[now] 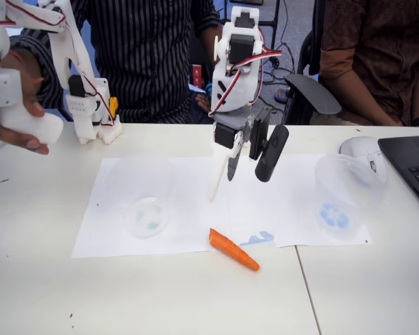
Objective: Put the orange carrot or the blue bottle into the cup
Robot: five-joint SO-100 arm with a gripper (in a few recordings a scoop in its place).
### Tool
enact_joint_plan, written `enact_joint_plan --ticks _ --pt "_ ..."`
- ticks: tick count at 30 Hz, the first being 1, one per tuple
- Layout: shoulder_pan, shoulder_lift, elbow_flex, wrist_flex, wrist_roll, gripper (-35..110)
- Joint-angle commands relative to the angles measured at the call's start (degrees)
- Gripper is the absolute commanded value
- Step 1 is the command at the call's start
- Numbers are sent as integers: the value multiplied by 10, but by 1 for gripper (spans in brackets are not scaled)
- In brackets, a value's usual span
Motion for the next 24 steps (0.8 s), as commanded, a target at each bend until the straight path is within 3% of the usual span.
enact_joint_plan --ticks 1,24 --pt "28 16 -47 -32 -14 48" --pt "23 -92 -49 -98 -51 48"
